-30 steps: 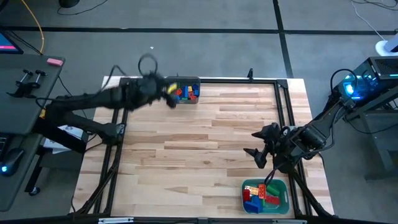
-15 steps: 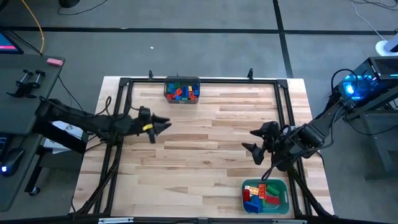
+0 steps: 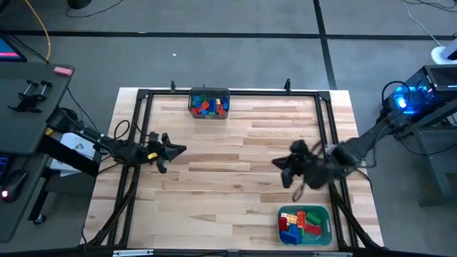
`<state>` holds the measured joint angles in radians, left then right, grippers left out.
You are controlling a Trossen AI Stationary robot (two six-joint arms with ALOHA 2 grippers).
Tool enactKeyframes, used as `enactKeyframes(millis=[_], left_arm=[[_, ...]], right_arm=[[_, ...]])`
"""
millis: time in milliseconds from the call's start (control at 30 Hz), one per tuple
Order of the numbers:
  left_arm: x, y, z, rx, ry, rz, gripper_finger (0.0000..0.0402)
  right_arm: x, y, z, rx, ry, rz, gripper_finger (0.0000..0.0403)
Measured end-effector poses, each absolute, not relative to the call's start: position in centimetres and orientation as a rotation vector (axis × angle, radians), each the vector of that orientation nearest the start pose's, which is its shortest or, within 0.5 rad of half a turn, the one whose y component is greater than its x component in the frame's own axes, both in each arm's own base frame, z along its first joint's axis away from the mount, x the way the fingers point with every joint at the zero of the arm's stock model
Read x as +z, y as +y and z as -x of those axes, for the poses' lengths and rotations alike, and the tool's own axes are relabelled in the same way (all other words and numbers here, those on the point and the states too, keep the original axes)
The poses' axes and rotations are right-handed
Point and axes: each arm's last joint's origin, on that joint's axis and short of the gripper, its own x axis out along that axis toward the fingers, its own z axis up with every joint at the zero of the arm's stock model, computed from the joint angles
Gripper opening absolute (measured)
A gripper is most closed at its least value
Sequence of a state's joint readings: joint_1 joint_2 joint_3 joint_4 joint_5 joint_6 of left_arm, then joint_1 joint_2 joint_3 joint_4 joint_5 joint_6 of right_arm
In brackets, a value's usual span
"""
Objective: Sort blocks by size
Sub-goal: Return to Home Position
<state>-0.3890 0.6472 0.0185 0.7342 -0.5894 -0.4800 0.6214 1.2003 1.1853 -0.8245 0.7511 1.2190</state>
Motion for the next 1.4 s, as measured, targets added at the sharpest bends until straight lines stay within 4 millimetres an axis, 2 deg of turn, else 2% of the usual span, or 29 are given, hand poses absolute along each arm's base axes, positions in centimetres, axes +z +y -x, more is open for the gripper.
enactKeyframes(millis=[133, 200, 267, 400, 533, 700, 867, 1033, 1233, 1400], left_arm=[[17.8, -3.2, -12.9, 0.177, -0.16, 0.508, 0.0], [18.0, -3.0, -12.9, 0.157, -0.167, 0.487, 0.0], [18.0, -2.9, -12.9, 0.152, -0.167, 0.469, 0.0], [17.9, -2.6, -13.0, 0.192, -0.16, 0.458, 0.0001], [17.7, -2.6, -13.0, 0.203, -0.143, 0.45, 0.0001], [17.6, -2.6, -13.0, 0.205, -0.136, 0.446, 0.0001], [17.6, -2.5, -12.9, 0.207, -0.13, 0.444, 0.0001], [16.7, -1.9, -12.5, 0.261, -0.034, 0.397, 0.0001], [14.0, -0.9, -11.6, 0.383, 0.232, 0.284, 0.0001], [14.1, -0.6, -11.5, 0.403, 0.225, 0.273, 0.0001]], right_arm=[[32.1, 9.9, -23.2, -0.256, 0.399, -0.653, 0.0002], [30.7, 8.0, -24.8, -0.117, 0.353, -0.618, 0.0001], [29.5, 5.5, -25.7, -0.048, 0.308, -0.582, 0.0001], [27.8, 0.6, -25.0, -0.037, 0.297, -0.496, 0.0001], [27.0, -1.5, -22.5, 0.04, 0.258, -0.38, 0.0001], [24.2, -2.2, -18.5, 0.06, 0.159, -0.345, 0.0], [22.4, -2.0, -15.9, 0.064, 0.083, -0.356, 0.0], [21.0, -1.8, -14.7, 0.054, 0.068, -0.285, 0.0], [18.6, -1.8, -14.2, 0.031, 0.13, -0.315, 0.0], [17.4, -1.8, -14.0, 0.021, 0.174, -0.362, 0.0]])
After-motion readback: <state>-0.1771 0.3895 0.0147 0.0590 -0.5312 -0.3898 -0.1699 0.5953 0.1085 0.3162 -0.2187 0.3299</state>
